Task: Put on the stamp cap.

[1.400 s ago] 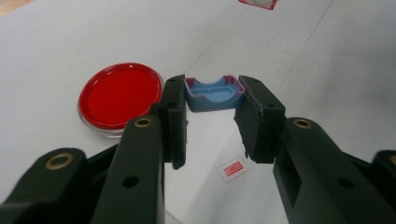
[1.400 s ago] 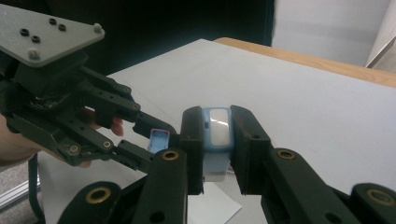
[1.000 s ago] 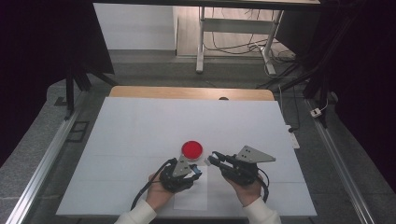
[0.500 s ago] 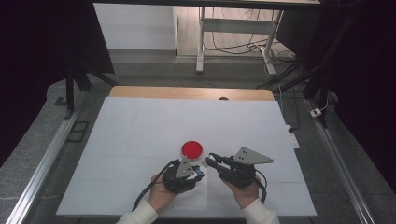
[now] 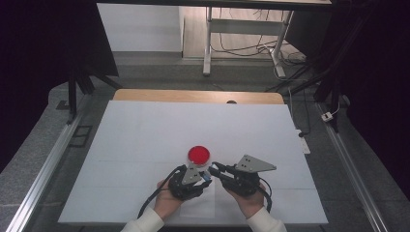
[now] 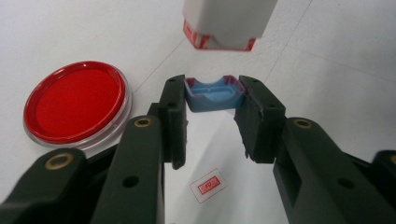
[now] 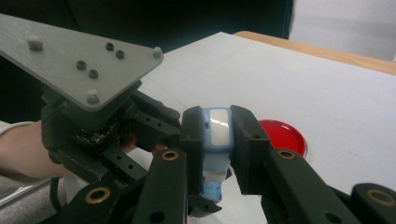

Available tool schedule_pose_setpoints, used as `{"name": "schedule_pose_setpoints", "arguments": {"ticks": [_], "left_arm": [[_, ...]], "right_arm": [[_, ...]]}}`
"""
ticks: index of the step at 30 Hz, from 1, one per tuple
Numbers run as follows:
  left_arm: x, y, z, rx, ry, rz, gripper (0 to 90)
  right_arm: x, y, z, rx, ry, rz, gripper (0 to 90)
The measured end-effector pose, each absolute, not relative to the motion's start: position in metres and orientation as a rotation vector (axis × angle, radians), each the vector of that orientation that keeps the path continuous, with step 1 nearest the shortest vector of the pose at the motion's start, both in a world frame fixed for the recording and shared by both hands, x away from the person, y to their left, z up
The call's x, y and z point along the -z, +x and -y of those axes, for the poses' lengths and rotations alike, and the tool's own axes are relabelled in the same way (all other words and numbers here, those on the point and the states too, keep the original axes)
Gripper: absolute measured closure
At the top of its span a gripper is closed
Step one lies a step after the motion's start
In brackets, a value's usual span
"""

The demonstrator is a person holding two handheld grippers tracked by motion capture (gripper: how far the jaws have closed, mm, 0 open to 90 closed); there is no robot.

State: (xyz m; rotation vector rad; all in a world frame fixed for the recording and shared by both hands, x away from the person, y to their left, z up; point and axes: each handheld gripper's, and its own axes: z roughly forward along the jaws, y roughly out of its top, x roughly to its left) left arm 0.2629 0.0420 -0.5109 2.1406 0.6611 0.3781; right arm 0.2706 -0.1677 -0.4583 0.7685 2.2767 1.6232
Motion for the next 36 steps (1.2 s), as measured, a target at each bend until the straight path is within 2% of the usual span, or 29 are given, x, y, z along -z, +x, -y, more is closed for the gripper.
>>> {"name": "schedule_pose_setpoints", "arguments": {"ticks": [36], "left_arm": [[0.5089, 0.2605, -0.0424, -0.434, 2.103, -0.671, 64.1]], "right_arm": [[0.4678, 0.2685, 0.1594, -1.577, 0.917, -2.247, 75.8]]}}
